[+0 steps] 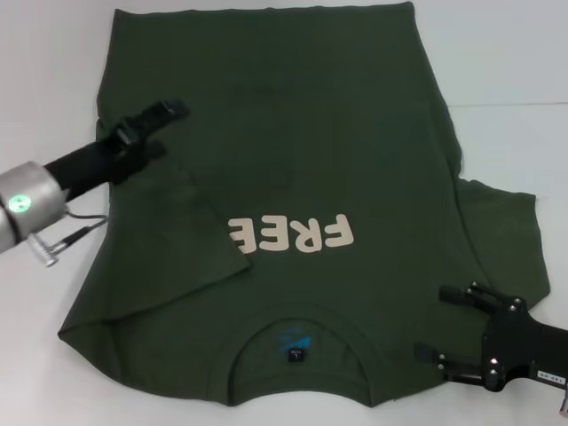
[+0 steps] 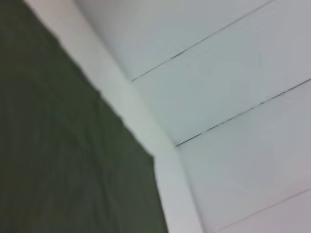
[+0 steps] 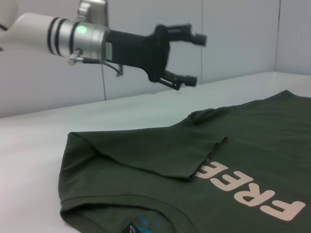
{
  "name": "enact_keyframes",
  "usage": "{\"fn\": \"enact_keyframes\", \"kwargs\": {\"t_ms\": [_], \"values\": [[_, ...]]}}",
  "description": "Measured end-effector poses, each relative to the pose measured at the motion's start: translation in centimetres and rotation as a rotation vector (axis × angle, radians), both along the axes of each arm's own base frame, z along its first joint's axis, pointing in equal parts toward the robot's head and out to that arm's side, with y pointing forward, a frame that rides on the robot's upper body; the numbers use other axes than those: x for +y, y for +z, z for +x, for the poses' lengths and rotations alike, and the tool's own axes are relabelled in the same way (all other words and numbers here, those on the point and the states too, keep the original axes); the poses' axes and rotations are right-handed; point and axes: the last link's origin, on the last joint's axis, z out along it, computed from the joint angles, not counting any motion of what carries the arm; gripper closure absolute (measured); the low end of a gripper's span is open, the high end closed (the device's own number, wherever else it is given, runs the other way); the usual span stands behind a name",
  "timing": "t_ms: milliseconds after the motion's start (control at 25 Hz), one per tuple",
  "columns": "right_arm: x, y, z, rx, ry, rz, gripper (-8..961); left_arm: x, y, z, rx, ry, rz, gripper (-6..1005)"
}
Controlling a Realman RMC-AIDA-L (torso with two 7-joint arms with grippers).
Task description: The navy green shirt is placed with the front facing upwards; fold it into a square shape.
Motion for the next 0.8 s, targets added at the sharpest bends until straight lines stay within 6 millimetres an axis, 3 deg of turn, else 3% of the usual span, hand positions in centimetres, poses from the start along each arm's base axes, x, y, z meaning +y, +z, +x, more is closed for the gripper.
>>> {"fn": "enact_keyframes", "kwargs": {"t_ms": [240, 400, 800], "values": [[0.1, 0.3, 0.0, 0.01, -0.014, 0.007, 25, -2.5, 2.1, -2.4, 0.017, -0.05, -0.039, 38], [0.5, 1.1, 0.0, 0.038, -0.058, 0.002, 26, -5.3, 3.4, -3.7, 0.101, -0.134, -0.149, 40], [2.7, 5.8, -1.8, 0.127, -0.214, -0.094, 25, -9.9, 4.9, -4.4, 0.325, -0.376, -0.418, 45]]}}
